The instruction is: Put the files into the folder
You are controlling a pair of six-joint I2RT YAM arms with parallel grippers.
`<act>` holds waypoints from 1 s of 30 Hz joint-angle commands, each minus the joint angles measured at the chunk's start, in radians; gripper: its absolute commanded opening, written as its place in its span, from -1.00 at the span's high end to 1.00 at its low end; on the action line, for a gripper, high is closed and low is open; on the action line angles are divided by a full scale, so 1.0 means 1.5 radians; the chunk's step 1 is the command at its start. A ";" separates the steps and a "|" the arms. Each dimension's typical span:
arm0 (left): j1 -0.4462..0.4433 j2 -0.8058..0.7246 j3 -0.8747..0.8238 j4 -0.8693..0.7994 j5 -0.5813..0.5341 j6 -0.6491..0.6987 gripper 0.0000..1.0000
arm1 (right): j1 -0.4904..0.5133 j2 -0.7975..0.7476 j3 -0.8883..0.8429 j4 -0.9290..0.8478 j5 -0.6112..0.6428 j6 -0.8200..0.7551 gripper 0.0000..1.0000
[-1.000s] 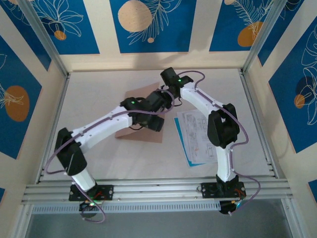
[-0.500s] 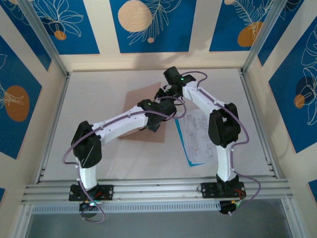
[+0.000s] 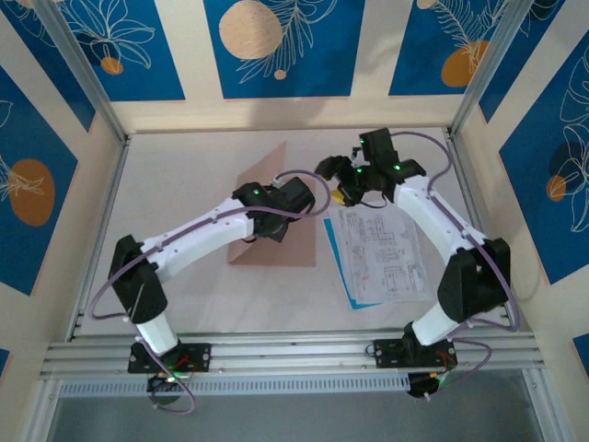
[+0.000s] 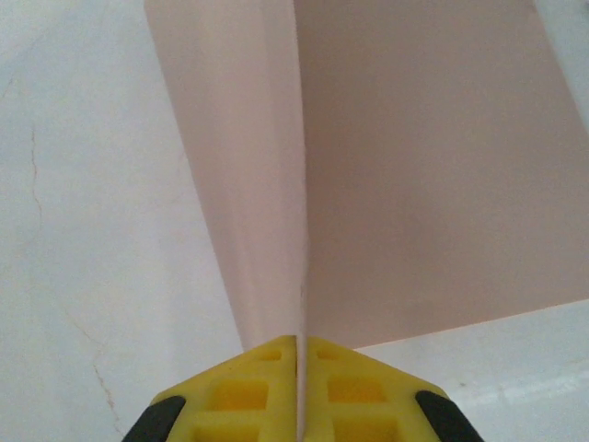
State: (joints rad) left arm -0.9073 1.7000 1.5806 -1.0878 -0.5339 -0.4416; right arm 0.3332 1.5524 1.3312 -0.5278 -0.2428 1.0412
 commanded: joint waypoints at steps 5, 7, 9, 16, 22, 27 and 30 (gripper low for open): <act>0.030 -0.072 -0.050 0.017 0.065 -0.042 1.00 | 0.073 0.138 -0.082 0.136 -0.061 0.066 0.29; 0.039 -0.087 -0.062 0.022 0.071 -0.046 1.00 | 0.098 0.205 -0.048 0.122 -0.062 0.061 0.37; 0.048 -0.101 -0.073 0.025 0.079 -0.053 1.00 | 0.110 0.255 -0.015 0.088 -0.052 0.053 0.40; 0.110 -0.187 -0.143 0.056 0.114 -0.089 1.00 | 0.121 0.373 0.056 -0.020 -0.031 0.038 0.45; 0.222 -0.283 -0.208 0.038 0.147 -0.115 0.78 | 0.122 0.386 0.050 -0.072 -0.007 0.038 0.48; 0.366 -0.337 -0.245 -0.046 0.137 -0.160 0.00 | 0.120 0.386 0.046 -0.089 -0.009 0.037 0.50; 0.495 -0.367 -0.263 -0.079 0.177 -0.206 -0.40 | 0.121 0.386 0.050 -0.091 -0.016 0.038 0.51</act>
State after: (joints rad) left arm -0.2859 1.1927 1.2098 -1.0946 -0.3214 -0.6670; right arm 0.5167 2.0968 1.4128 -0.5568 -0.2951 1.1080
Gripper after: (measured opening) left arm 0.674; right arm 0.248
